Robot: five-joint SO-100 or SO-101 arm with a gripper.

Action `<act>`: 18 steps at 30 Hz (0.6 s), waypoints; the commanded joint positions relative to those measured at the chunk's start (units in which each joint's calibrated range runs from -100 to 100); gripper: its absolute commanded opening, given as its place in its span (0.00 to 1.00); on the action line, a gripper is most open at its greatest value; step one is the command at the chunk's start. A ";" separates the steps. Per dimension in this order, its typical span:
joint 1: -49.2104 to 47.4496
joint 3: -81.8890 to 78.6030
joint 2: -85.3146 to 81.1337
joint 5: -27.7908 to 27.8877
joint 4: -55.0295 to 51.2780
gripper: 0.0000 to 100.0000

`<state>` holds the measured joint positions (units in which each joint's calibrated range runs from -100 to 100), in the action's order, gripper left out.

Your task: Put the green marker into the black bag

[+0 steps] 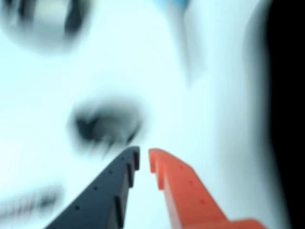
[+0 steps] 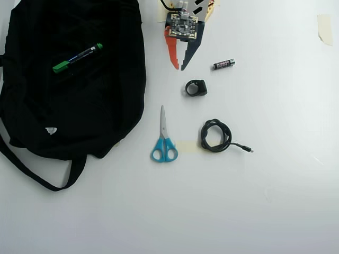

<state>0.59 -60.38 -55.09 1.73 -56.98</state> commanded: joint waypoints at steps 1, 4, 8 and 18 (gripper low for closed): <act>-6.35 -7.46 -5.91 0.31 0.39 0.02; -8.67 -10.24 -9.48 0.31 0.39 0.02; -10.31 -14.56 -16.28 0.31 0.39 0.02; -11.51 -23.09 -30.72 0.36 0.04 0.02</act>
<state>-10.87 -82.55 -82.90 1.83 -56.98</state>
